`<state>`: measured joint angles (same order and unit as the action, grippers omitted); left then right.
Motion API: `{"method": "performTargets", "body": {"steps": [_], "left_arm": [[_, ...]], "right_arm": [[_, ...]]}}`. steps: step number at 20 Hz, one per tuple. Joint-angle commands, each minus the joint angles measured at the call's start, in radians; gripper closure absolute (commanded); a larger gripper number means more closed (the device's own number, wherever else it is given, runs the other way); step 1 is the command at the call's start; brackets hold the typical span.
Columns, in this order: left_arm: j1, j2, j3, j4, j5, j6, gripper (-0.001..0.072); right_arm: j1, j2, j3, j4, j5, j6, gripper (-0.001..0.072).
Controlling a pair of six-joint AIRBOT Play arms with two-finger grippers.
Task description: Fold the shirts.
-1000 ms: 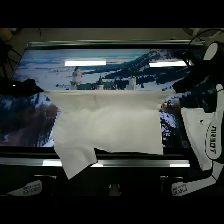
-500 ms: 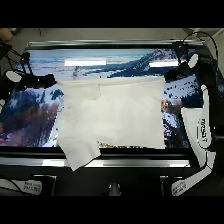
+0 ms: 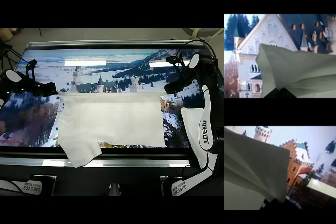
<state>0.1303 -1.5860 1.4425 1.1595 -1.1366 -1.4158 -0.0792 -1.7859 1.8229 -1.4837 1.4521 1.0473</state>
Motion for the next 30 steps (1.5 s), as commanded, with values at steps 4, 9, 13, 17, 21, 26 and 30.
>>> {"method": "performTargets", "body": {"steps": [4, 9, 13, 17, 21, 26, 30], "left_arm": [[-0.013, 0.001, -0.176, 0.061, -0.135, -0.036, 0.0683], [-0.013, 0.000, -0.198, 0.052, -0.121, -0.052, 0.0681], [-0.002, 0.000, -0.180, 0.027, -0.178, -0.051, 0.0312], [0.100, 0.037, -0.142, 0.031, -0.315, -0.050, 0.0313], [0.180, 0.206, -0.365, 0.030, -0.329, 0.013, 0.0312], [0.184, 0.420, -0.898, -0.093, -0.140, 0.097, 0.0305], [0.175, 0.457, -1.010, -0.201, -0.077, 0.119, 0.0185]], "right_arm": [[0.002, 0.002, -0.214, 0.060, 0.085, 0.029, 0.0693], [0.002, 0.002, -0.262, 0.124, 0.064, 0.062, 0.0692], [-0.009, 0.020, -0.253, 0.130, 0.072, 0.049, 0.0369], [-0.106, 0.113, -0.216, -0.005, 0.207, -0.002, 0.0208], [-0.223, 0.237, -0.340, 0.040, 0.213, -0.004, 0.0285], [-0.224, 0.370, -0.649, 0.036, 0.102, -0.058, 0.0311], [-0.224, 0.370, -0.676, 0.036, 0.111, -0.058, 0.0328]]}}
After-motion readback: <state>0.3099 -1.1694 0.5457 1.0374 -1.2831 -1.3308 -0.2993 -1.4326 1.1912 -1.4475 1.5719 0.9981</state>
